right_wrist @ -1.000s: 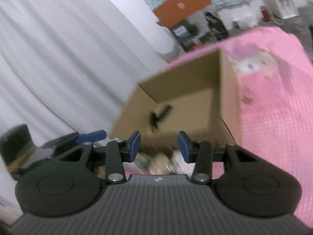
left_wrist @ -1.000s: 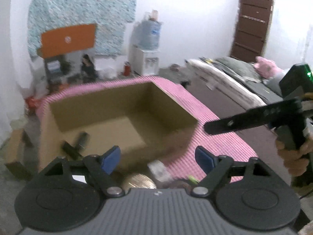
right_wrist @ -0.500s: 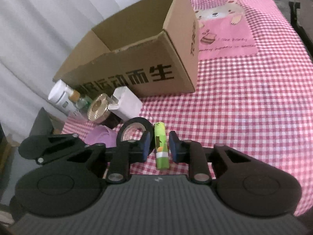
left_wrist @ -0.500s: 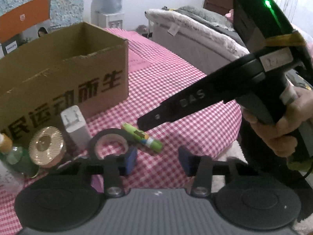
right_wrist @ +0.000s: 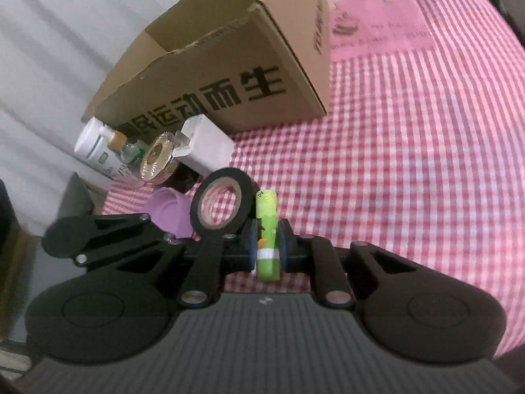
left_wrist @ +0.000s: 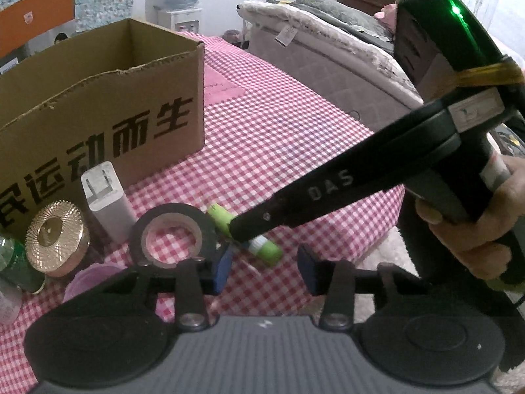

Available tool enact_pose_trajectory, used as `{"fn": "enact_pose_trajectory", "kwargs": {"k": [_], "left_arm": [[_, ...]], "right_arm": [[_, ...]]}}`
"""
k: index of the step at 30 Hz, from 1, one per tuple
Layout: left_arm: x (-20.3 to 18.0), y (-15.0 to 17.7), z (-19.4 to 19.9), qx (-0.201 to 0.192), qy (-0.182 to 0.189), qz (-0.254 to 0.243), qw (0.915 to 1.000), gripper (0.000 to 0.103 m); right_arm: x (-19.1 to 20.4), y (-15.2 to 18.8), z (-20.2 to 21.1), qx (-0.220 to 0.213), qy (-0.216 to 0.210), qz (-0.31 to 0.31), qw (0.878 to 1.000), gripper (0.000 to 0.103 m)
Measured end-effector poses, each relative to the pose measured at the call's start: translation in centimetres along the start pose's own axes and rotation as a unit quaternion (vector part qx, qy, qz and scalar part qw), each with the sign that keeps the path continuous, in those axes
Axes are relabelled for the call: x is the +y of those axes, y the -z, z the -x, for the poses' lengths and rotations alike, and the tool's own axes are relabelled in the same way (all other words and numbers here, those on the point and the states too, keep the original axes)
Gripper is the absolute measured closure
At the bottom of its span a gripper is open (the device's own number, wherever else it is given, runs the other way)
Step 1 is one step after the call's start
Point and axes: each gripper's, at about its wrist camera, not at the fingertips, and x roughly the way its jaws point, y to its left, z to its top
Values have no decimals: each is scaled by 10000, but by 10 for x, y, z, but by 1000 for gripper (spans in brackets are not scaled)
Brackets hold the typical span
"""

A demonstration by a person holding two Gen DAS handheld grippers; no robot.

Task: Organize rigid objects
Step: 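Grasp the green glue stick upright with the right gripper, then carry the green glue stick into the box and open the right gripper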

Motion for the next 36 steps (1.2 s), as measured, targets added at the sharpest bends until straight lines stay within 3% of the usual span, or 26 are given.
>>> {"fn": "enact_pose_trajectory", "kwargs": {"k": [5, 11, 27, 36], "left_arm": [[-4, 1, -2, 84, 34, -29, 10000, 54], [-3, 0, -8, 234, -192, -17, 9995, 59], [-8, 2, -7, 149, -346, -192, 9991, 62], [-12, -2, 14, -183, -439, -281, 9985, 62]], "right_arm": [[-16, 14, 3, 102, -423, -768, 9961, 91], [-22, 22, 4, 115, -579, -1057, 9926, 90], [-9, 17, 1, 98, -452, -654, 9968, 88], [-1, 12, 17, -159, -545, -614, 9965, 88]]}}
